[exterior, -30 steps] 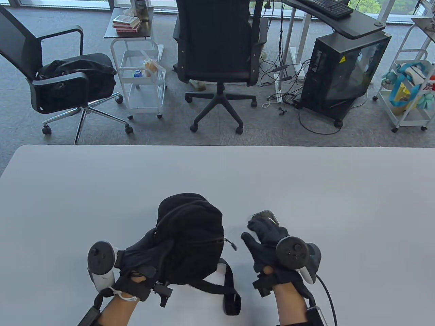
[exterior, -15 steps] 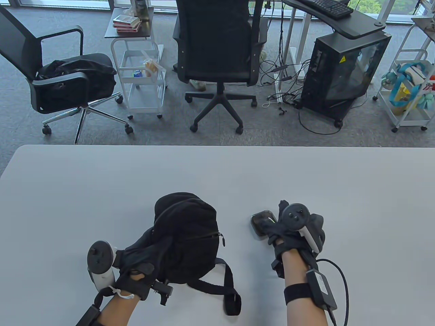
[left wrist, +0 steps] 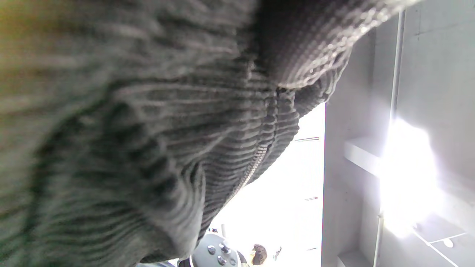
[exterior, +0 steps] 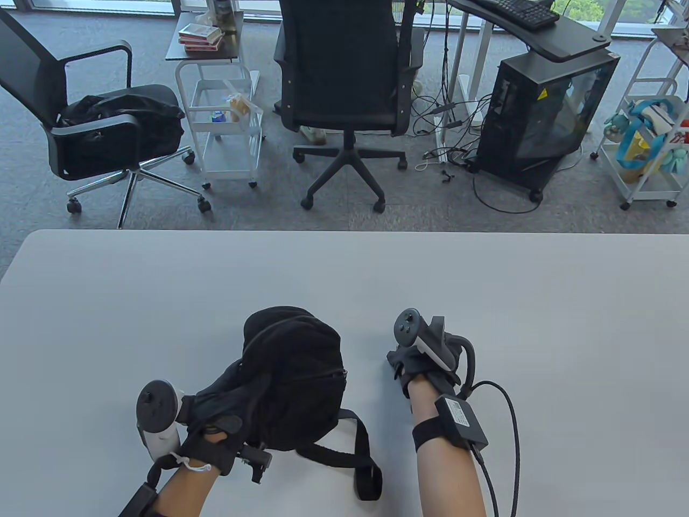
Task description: Put medicine box into the backpack's small front pocket
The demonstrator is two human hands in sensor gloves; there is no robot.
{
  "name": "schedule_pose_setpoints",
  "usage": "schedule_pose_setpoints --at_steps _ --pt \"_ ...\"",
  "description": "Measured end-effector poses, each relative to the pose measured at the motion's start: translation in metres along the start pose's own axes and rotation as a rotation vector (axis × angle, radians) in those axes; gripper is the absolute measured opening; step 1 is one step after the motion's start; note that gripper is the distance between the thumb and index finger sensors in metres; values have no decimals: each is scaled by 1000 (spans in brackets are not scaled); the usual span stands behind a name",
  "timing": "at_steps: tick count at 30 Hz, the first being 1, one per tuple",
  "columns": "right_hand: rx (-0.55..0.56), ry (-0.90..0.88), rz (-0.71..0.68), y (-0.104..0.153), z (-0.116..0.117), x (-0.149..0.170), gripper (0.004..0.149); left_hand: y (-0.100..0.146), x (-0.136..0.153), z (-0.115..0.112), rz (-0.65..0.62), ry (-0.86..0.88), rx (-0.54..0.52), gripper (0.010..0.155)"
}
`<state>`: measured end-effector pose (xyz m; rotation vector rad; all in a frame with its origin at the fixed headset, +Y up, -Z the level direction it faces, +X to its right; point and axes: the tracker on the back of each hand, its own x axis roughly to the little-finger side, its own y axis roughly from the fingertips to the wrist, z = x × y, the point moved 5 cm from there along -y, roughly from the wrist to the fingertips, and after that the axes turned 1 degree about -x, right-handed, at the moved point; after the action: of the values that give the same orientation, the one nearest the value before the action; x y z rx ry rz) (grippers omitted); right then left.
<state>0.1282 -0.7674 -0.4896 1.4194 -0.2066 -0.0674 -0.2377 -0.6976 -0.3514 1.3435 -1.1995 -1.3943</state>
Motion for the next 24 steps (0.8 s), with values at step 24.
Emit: schedule_pose_setpoints --at_steps 24 --pt "535 -1059 -453 199 -117 -38 83 3 -8 -11 -37 5 27 51"
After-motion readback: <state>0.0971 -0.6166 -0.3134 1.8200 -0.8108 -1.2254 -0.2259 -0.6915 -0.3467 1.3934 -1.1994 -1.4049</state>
